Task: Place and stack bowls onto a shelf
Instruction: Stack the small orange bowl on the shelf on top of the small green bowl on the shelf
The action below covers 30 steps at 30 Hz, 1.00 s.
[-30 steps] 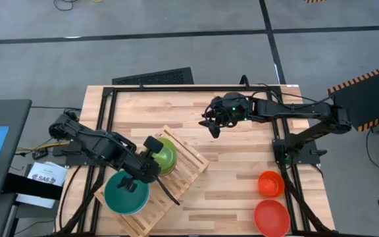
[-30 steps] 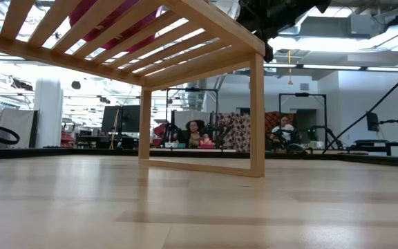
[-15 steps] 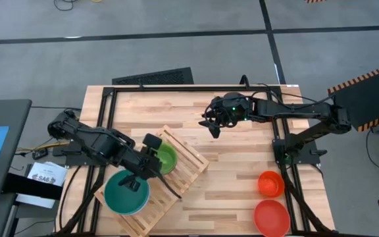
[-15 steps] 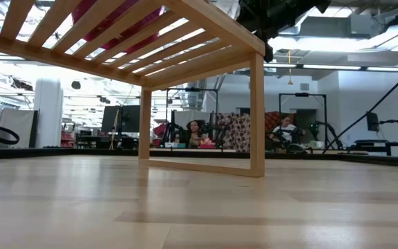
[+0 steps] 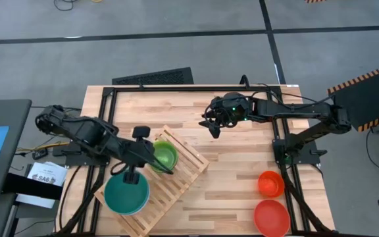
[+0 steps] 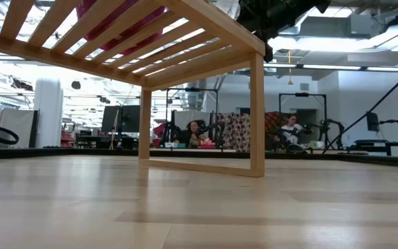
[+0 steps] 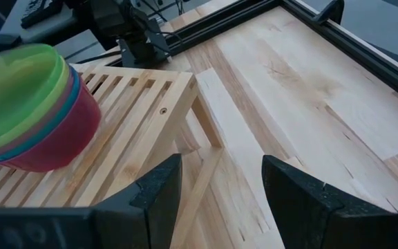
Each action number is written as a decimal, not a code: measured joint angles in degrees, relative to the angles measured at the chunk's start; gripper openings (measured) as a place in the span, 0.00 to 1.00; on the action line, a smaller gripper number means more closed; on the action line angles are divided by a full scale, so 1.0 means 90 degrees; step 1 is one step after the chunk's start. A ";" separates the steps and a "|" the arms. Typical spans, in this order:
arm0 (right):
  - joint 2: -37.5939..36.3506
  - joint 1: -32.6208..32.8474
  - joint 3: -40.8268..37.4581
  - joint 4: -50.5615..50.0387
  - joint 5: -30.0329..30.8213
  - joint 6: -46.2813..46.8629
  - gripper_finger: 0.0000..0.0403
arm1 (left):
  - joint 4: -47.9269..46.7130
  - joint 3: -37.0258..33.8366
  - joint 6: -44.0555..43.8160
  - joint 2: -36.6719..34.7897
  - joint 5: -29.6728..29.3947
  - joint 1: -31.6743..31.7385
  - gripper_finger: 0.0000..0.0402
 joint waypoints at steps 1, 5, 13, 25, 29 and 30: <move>0.0000 0.0000 0.0000 0.0000 -0.0002 0.0000 0.56 | 0.0158 -0.0198 -0.0100 -0.0046 -0.0001 -0.0030 0.02; 0.0000 0.0000 -0.0003 0.0000 0.0000 0.0002 0.56 | 0.0831 -0.1006 -0.0451 -0.0252 0.0027 -0.0125 0.00; -0.0352 0.0090 -0.0008 -0.0123 -0.0049 -0.0196 0.56 | 0.2275 -0.2012 -0.0745 -0.1311 -0.0934 -0.0068 0.00; -0.1040 0.1354 -0.0278 -0.3241 -0.0054 0.1298 0.56 | 0.6872 -0.5277 -0.0476 -0.3995 -0.0355 0.1581 0.00; -0.1146 0.2375 -0.0679 -0.4111 -0.0720 0.3442 0.56 | 0.7620 -0.5735 -0.0561 -0.4266 -0.0294 0.1741 0.00; -0.1142 0.2666 -0.0789 -0.4176 -0.0886 0.4091 0.56 | 0.7624 -0.5755 -0.0521 -0.4269 -0.0369 0.1761 0.00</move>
